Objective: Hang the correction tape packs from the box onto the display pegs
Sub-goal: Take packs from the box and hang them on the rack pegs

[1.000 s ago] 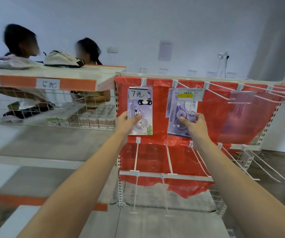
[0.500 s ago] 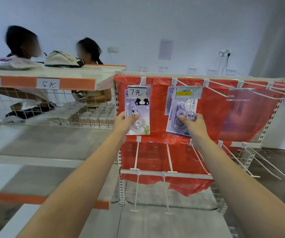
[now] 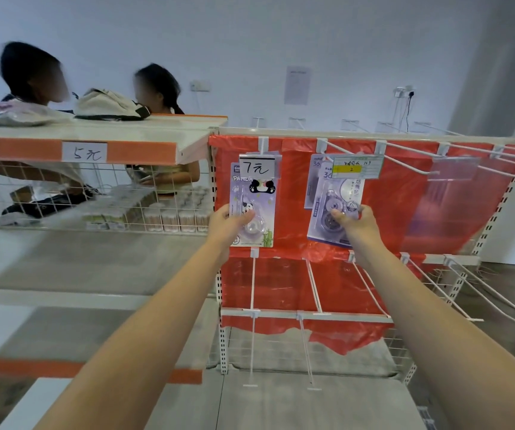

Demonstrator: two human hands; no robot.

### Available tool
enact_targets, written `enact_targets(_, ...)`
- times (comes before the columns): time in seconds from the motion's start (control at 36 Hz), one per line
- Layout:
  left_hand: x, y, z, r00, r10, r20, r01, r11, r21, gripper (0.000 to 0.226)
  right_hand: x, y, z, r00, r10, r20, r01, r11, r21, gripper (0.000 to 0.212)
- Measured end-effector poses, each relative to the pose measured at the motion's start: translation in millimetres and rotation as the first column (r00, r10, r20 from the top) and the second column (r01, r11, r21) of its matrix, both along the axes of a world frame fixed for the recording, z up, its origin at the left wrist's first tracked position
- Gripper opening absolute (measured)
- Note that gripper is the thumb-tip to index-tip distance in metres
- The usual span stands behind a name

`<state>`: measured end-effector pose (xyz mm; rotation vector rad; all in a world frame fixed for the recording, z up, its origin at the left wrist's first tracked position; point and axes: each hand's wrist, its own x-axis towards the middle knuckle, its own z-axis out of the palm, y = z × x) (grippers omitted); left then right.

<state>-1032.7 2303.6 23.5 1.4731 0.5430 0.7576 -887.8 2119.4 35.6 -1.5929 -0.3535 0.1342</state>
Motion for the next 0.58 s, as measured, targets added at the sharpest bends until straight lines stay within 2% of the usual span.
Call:
enact_targets(0.17, 0, 1, -2, 1.0, 0.001, 0.009, -0.001, 1.0, 0.024, 0.016, 3, 1, -1, 1.0, -0.007, 0.005, 0.007, 1.0, 0.001, 0.047)
enact_targets(0.28, 2, -2, 8, 0.999, -0.008, 0.047, 0.006, 0.999, 0.051, 0.027, 5, 5, -2, 1.0, -0.013, -0.003, 0.013, 1.0, -0.006, 0.046)
enact_targets(0.39, 6, -4, 14, 0.999, -0.027, 0.034, 0.025, 0.999, 0.047, 0.015, 7, 6, -4, 1.0, -0.015, -0.003, 0.015, 1.0, -0.006, 0.045)
enact_targets(0.5, 7, -1, 7, 1.0, 0.01, 0.012, -0.01, 1.0, 0.023, 0.025, 8, 6, -5, 1.0, -0.02, 0.005, 0.02, 1.0, -0.003, 0.044)
enact_targets(0.58, 7, -4, 7, 1.0, -0.007, 0.006, 0.007, 0.996, 0.09, 0.026, 8, 6, -5, 1.0, -0.02, 0.006, 0.019, 1.0, 0.004, 0.043)
